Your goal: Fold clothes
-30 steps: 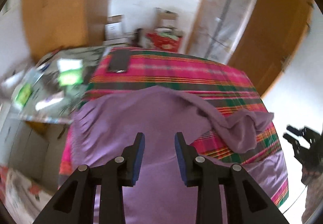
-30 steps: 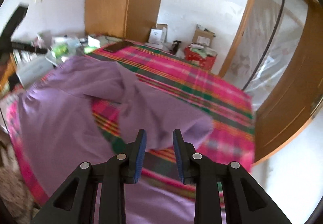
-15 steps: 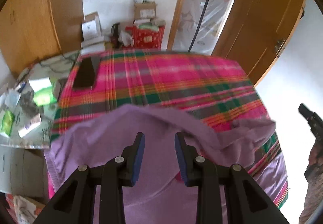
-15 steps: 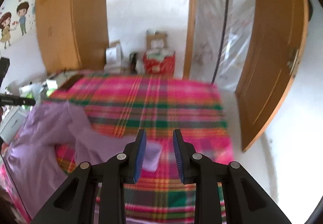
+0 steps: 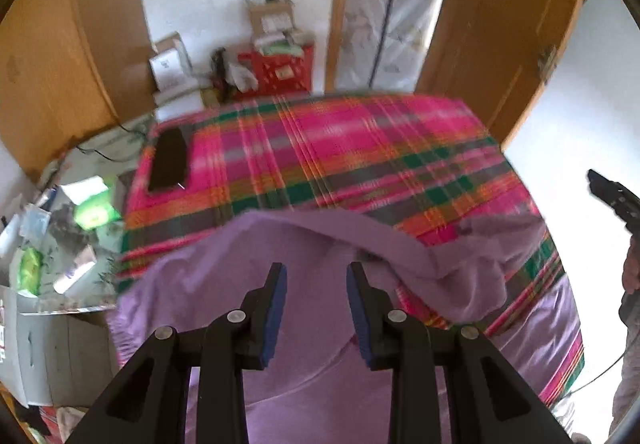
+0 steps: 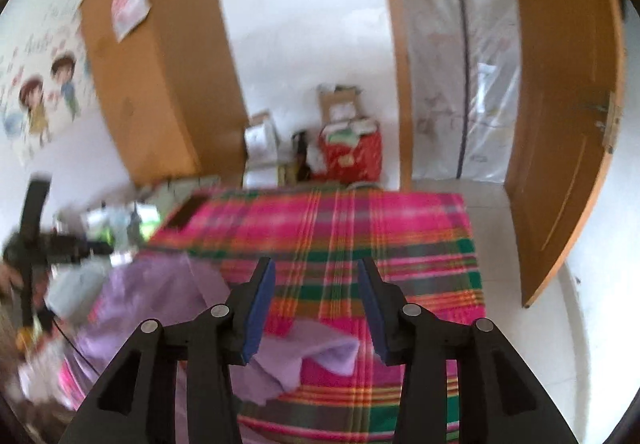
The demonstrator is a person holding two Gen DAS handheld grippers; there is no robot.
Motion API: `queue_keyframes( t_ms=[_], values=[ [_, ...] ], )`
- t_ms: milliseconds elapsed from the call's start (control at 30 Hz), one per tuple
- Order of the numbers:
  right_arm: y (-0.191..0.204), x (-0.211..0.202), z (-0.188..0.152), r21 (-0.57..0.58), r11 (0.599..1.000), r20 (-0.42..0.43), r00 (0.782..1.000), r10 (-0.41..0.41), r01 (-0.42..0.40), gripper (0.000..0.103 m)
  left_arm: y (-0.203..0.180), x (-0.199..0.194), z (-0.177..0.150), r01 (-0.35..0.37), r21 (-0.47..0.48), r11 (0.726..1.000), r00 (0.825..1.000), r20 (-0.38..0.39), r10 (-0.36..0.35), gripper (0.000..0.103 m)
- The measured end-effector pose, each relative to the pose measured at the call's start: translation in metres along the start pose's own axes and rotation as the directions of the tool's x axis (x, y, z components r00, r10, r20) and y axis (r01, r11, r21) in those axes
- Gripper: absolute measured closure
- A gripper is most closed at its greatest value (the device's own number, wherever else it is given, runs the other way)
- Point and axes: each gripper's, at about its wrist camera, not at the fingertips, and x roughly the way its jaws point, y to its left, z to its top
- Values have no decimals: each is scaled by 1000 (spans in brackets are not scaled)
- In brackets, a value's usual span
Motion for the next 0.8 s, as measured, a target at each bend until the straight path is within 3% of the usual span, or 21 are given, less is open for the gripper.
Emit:
queue_keyframes(
  t_ms=[100, 267, 367, 500, 600, 700, 800],
  values=[
    [10, 35, -33, -15, 998, -120, 991, 53, -55, 59, -11, 29, -16, 2, 54, 999, 998, -64, 2, 71],
    [34, 49, -74, -80, 990, -159, 982, 105, -119, 59, -28, 61, -46, -12, 132, 991, 993, -112, 27, 71],
    [45, 52, -95, -95, 985, -172, 977, 129, -147, 58, -38, 69, -57, -77, 200, 977, 993, -77, 94, 71],
    [59, 61, -118, -134, 976, -190, 971, 147, -174, 58, -51, 75, -66, -99, 256, 962, 993, -36, 112, 71],
    [67, 74, -129, -161, 971, -213, 967, 141, -177, 57, -65, 82, -71, -160, 327, 931, 986, 9, 167, 71],
    [67, 89, -129, -151, 974, -230, 964, 133, -171, 57, -71, 88, -73, -131, 357, 925, 990, 5, 138, 71],
    [68, 104, -127, -140, 976, -240, 962, 127, -164, 57, -71, 102, -74, -152, 371, 916, 986, -10, 168, 71]
  ],
)
